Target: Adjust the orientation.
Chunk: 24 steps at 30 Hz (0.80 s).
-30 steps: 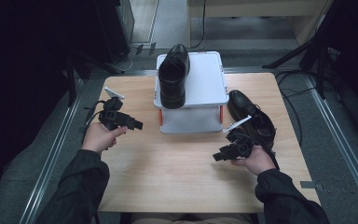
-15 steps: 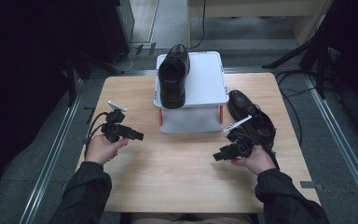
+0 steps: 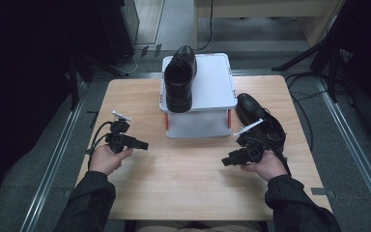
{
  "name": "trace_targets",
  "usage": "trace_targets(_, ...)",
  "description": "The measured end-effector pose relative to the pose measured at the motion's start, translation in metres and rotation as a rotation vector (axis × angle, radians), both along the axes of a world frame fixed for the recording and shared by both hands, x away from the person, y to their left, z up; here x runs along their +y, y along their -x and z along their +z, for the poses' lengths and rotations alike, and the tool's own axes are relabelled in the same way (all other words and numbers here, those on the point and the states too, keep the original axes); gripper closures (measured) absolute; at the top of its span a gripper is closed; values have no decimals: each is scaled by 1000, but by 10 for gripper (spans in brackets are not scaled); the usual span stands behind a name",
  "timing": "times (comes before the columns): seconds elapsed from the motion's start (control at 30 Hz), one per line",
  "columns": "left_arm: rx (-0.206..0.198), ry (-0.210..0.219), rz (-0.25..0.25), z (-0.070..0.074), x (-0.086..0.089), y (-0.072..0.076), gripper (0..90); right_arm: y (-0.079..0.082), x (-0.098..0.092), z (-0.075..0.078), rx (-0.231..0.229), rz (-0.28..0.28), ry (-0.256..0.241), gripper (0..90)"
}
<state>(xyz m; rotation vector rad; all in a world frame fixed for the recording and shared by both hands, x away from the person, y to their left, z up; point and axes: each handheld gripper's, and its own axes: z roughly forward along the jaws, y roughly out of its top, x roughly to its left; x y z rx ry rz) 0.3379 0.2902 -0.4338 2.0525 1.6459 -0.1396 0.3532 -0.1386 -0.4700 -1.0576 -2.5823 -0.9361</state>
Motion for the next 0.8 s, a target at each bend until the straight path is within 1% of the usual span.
trace_targets(0.03, 0, -2, -11, 0, 0, 0, 518, 0, -1, 1, 1, -5, -2, 516)
trace_targets(0.1, -1, 10, -17, -1, -2, 0, 518, 1, -3, 2, 5, -7, -14, 518)
trace_targets(0.2, -10, 21, -21, 0, 0, 0, 517, -1, -10, 6, 8, -23, -33, 519)
trace_targets(0.23, -9, 23, -23, 1, 1, 0, 515, -1, -12, 8, 11, -33, -32, 519)
trace_targets(0.33, -15, 11, -19, 1, 3, 1, 514, -6, -18, 15, 12, -47, -32, 521)
trace_targets(0.37, -11, 10, -17, 1, 4, 1, 514, -8, -20, 18, 17, -54, -29, 524)
trace_targets(0.47, -17, 14, -12, 1, 7, 1, 515, -13, -26, 27, 26, -76, -12, 528)
trace_targets(0.5, -22, 25, -3, 1, 7, 1, 515, -15, -28, 31, 26, -80, -7, 528)
trace_targets(0.6, -23, 29, -5, 2, 8, 2, 515, -21, -34, 41, 35, -93, 9, 532)
trace_targets(0.7, -21, 26, -9, 1, 8, 1, 514, -28, -40, 51, 54, -109, 33, 537)
trace_targets(0.73, -18, 24, -18, 1, 9, 1, 514, -31, -42, 55, 56, -115, 50, 537)
trace_targets(0.8, -18, 20, -21, 0, 9, 1, 514, -34, -46, 61, 56, -116, 67, 537)
